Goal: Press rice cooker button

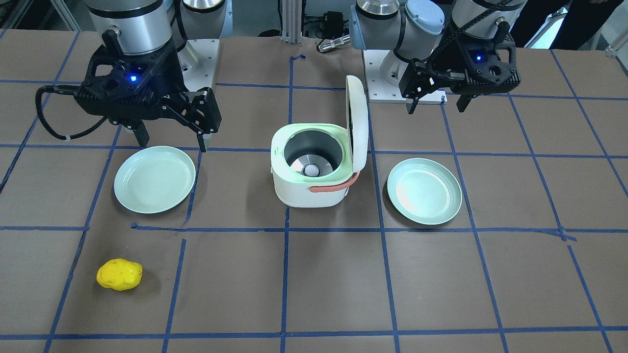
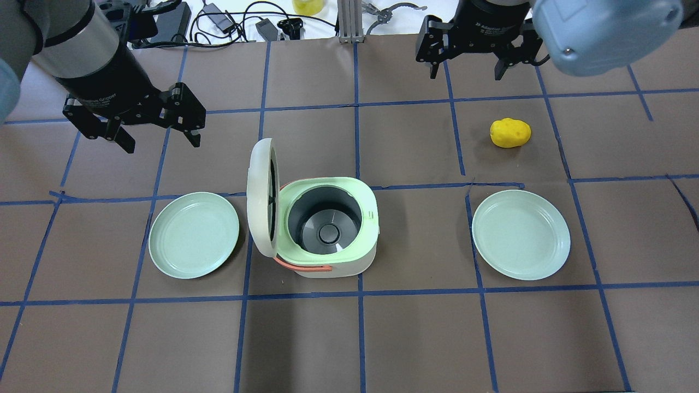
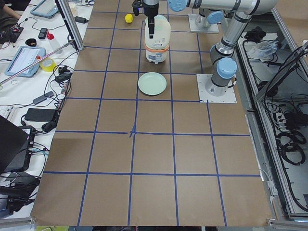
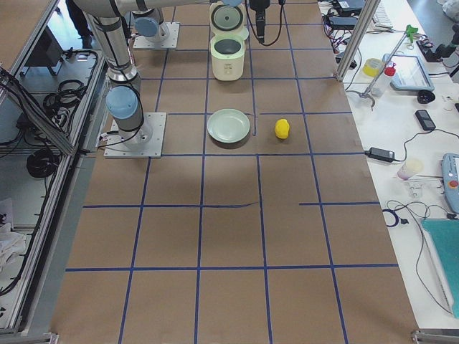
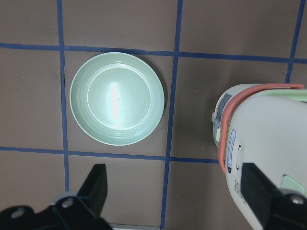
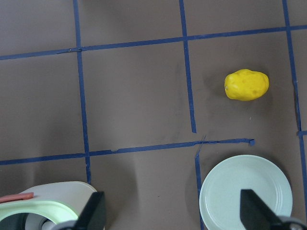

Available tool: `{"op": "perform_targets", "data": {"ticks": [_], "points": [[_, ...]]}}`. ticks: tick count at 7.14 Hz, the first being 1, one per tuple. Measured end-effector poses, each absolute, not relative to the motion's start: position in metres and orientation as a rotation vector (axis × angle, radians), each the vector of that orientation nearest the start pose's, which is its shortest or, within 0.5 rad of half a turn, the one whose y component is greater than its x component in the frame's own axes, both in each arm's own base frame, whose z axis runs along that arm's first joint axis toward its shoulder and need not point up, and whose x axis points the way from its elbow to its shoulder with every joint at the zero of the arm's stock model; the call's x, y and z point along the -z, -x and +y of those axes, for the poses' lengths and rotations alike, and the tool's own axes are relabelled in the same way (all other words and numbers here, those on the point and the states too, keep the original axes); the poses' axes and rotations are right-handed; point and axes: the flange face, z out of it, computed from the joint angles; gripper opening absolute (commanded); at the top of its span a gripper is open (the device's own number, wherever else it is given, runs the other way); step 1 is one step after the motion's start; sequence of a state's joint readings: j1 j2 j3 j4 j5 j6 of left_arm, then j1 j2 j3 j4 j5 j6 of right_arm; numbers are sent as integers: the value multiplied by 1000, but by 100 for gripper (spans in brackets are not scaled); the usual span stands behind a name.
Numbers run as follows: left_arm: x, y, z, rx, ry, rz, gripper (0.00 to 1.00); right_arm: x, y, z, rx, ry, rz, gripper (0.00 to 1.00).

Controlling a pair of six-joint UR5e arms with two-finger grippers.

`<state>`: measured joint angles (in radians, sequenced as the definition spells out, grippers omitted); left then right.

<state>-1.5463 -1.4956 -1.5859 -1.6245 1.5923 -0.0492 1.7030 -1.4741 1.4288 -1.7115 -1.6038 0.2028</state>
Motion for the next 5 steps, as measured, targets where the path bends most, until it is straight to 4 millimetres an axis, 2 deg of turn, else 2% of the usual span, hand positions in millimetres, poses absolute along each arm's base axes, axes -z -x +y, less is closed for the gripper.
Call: {"op": "perform_targets", "data": {"ticks": [5], "points": [[-511, 120, -463, 10, 116, 3118, 100, -529, -180, -530, 251, 16, 3150, 100]]}}
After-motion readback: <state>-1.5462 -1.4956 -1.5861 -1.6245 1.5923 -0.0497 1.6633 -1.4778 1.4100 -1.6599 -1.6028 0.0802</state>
